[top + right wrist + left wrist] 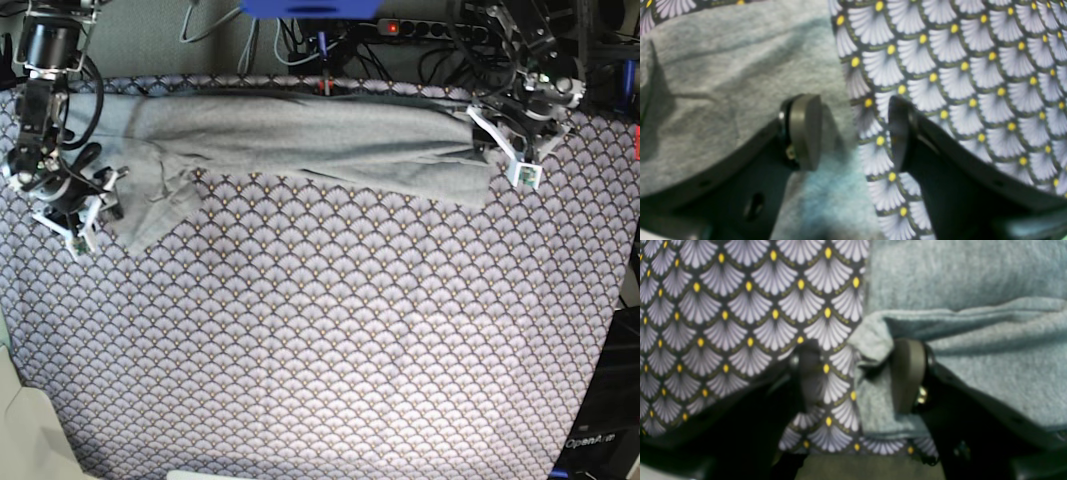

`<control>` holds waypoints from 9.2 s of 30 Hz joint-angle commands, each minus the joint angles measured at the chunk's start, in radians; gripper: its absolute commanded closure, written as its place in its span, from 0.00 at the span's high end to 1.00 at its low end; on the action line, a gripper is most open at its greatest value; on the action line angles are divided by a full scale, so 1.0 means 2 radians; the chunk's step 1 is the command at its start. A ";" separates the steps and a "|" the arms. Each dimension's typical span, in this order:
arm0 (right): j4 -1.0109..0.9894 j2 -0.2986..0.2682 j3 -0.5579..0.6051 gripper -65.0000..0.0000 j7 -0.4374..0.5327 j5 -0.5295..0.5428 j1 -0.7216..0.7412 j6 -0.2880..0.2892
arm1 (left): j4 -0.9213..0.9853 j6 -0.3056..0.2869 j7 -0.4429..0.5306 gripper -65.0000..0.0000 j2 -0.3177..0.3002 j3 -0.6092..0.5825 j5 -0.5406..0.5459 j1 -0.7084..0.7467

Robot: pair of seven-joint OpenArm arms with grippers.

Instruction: Fold the T-shirt properly

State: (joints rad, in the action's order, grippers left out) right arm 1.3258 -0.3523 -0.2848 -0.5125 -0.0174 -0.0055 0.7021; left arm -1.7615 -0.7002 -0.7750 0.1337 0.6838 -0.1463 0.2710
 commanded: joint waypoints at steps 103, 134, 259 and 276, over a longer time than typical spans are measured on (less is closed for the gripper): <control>0.274 0.033 -0.110 0.45 -0.045 0.006 -0.156 -0.002 | -0.075 0.001 0.006 0.51 0.012 0.028 0.001 0.000; 0.155 0.020 -0.067 0.56 -0.052 0.006 -0.108 -0.002 | -0.076 0.001 0.003 0.51 0.012 0.045 -0.001 -0.005; 0.162 0.018 -0.154 0.00 0.363 0.005 -0.397 -0.002 | -0.074 0.001 0.006 0.51 0.012 0.043 -0.002 -0.005; 0.131 0.018 -0.156 0.00 0.333 0.004 -0.342 -0.002 | -0.060 0.001 0.006 0.51 0.012 0.044 -0.001 -0.005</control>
State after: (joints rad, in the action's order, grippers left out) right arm 1.5719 -0.2985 -0.5854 0.1242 -0.0227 -0.6918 0.7052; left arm -1.8660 -0.7010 -0.7822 0.1638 0.7708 -0.1574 0.2657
